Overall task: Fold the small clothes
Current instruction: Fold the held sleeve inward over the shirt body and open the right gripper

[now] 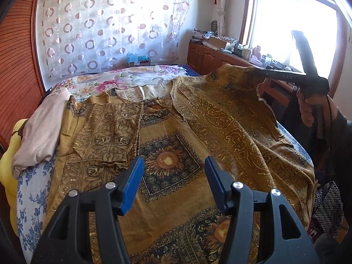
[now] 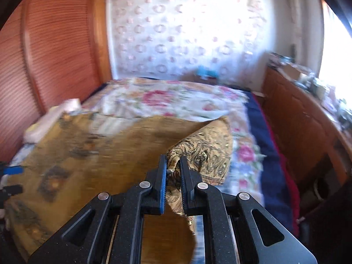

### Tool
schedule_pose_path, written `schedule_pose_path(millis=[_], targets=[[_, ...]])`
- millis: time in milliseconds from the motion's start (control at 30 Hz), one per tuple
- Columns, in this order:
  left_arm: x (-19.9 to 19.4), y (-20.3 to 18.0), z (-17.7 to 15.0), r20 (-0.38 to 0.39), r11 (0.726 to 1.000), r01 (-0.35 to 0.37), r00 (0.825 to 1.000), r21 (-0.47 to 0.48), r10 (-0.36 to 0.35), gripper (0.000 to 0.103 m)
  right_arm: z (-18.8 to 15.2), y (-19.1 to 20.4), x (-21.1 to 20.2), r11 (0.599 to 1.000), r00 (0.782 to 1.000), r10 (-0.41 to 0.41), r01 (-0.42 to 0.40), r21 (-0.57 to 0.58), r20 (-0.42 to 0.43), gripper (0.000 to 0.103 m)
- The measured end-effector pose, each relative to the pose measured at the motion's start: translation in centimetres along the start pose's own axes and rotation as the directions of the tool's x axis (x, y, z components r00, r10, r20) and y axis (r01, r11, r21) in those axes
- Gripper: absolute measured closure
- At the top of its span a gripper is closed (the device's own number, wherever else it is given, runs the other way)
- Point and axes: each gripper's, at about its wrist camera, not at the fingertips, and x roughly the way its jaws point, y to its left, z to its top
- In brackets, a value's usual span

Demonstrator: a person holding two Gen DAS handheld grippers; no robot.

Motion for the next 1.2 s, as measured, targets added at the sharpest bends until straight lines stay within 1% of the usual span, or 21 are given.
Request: schedule_pose_path(millis=[33,67,133,167,200,367,433,533,600,700,800,967,1000,1033,1100,1133,1200], targets=[[-0.2,0.0,0.1,0.005,1.000,-0.003,1.000,0.001,0.003,0.046,-0.1,1.3,0.1,1.000,1.000,0.025,-0.025,-0.017,-0.005,0.093],[-0.5,-0.1,0.1,0.011,1.000,-0.006,1.000,0.002,0.006,0.046,-0.3,2.1,0.1,0.999,0.999,0.037,-0.038,-0.027,-0.012,0.088],[-0.9,-0.2,0.2,0.021,1.000,-0.007,1.000,0.001,0.007,0.046,-0.6,3.1,0.5,0.998,0.998,0.056,-0.057,-0.038,-0.024,0.059],[-1.0,-0.2,0.1,0.027,1.000,-0.008,1.000,0.001,0.008,0.046,-0.8,3.3,0.6,0.997,0.998,0.064,-0.065,-0.041,-0.026,0.057],[-1.1,-0.1,0.1,0.032,1.000,-0.011,0.999,-0.001,0.011,0.046,-1.0,3.2,0.7,0.997,0.997,0.067,-0.068,-0.041,-0.028,0.056],[-1.1,0.3,-0.2,0.038,1.000,-0.005,0.999,-0.024,0.006,0.046,-1.5,1.3,1.4,1.000,0.999,0.015,-0.016,-0.003,-0.050,0.056],[-0.9,0.4,-0.4,0.040,0.999,-0.004,0.999,-0.032,0.005,0.046,-2.2,-0.1,2.2,1.000,0.996,-0.006,0.008,0.028,-0.087,0.056],[-0.6,0.4,-0.6,0.039,0.999,0.000,0.999,-0.043,0.001,0.046,-3.3,-1.1,4.1,0.998,0.989,-0.017,0.026,0.060,-0.146,0.056],[-0.5,0.4,-0.9,0.040,0.999,-0.008,0.999,-0.044,0.010,0.046,-4.1,-1.4,5.5,0.996,0.983,-0.016,0.031,0.085,-0.181,0.056],[-0.3,0.5,-1.1,0.043,0.999,-0.026,0.999,-0.046,0.028,0.046,-4.7,-2.4,7.6,0.987,0.975,0.002,0.033,0.155,-0.224,0.056],[-0.4,0.7,-1.3,0.052,0.998,-0.029,0.998,-0.060,0.032,0.046,-4.4,-3.4,9.1,0.974,0.972,0.017,0.036,0.222,-0.233,0.056],[-0.4,1.0,-1.5,0.051,0.997,-0.031,0.998,-0.069,0.035,0.046,-3.7,-5.2,11.1,0.949,0.962,0.016,0.071,0.306,-0.272,0.056],[-0.4,1.1,-1.5,0.050,0.997,-0.030,0.998,-0.071,0.033,0.046,-3.6,-5.4,11.3,0.947,0.963,0.016,0.072,0.312,-0.269,0.059],[-0.3,1.1,-1.6,0.049,0.997,-0.029,0.998,-0.072,0.033,0.046,-3.4,-5.5,11.5,0.947,0.964,0.009,0.077,0.312,-0.266,0.070],[-0.3,1.1,-1.8,0.046,0.997,-0.033,0.998,-0.072,0.036,0.046,-3.0,-5.5,11.8,0.949,0.962,-0.002,0.088,0.303,-0.272,0.079],[-0.3,1.2,-1.9,0.045,0.997,-0.035,0.998,-0.073,0.038,0.046,-2.7,-5.3,11.7,0.952,0.964,-0.020,0.099,0.289,-0.265,0.088],[-0.2,1.5,-1.8,0.043,0.996,-0.036,0.998,-0.078,0.039,0.046,-2.0,-4.8,11.2,0.962,0.971,-0.045,0.105,0.252,-0.236,0.091]])
